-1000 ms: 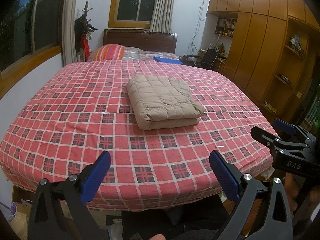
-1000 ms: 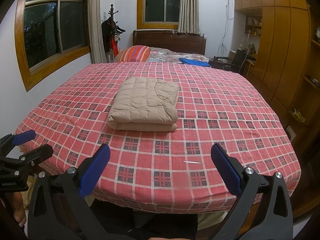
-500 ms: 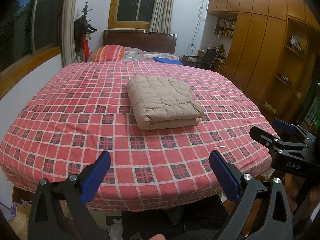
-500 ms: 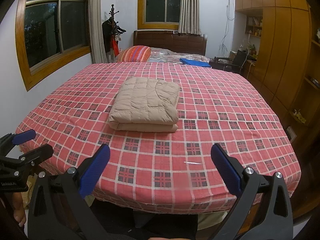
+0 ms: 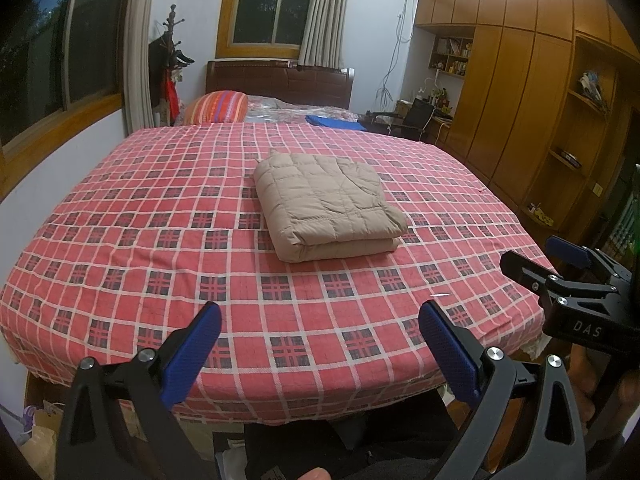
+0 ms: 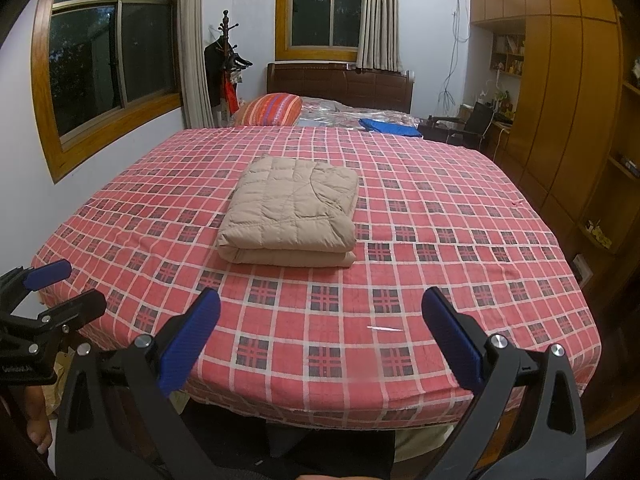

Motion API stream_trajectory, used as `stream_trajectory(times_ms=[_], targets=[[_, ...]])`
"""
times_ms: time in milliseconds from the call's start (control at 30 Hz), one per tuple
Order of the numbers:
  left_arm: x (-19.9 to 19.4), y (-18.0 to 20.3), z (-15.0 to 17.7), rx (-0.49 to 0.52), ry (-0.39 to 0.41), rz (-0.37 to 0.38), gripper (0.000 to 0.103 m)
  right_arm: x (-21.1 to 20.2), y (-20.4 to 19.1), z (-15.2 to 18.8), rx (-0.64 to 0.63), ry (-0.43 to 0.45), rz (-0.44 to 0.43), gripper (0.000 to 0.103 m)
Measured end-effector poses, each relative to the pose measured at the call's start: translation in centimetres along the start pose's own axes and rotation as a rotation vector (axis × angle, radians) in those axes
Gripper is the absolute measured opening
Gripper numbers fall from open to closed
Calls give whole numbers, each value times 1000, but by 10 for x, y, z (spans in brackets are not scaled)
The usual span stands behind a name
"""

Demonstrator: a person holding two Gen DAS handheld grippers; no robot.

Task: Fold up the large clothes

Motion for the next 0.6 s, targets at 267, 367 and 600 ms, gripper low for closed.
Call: stream_trajectory(times_ms=[267, 367, 600], targets=[[0, 0, 0, 0, -1, -1, 99, -1, -1, 0, 0, 0, 1, 100], [0, 0, -1, -3, 0, -2, 99, -1, -1, 0, -1, 1, 0, 100], [-1, -1, -1, -1, 1, -2, 99, 1, -4, -1, -7, -6, -9, 100]])
Point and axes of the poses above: each gripper's, at about its wrist camera, not at the fingertips, and x roughly the way its jaws point, y to its right, z to its underside, the point moved 9 cm from there along x, roughly the way its jaws point, and after that the axes turned 7 degrees about z, right-handed, at the moved point
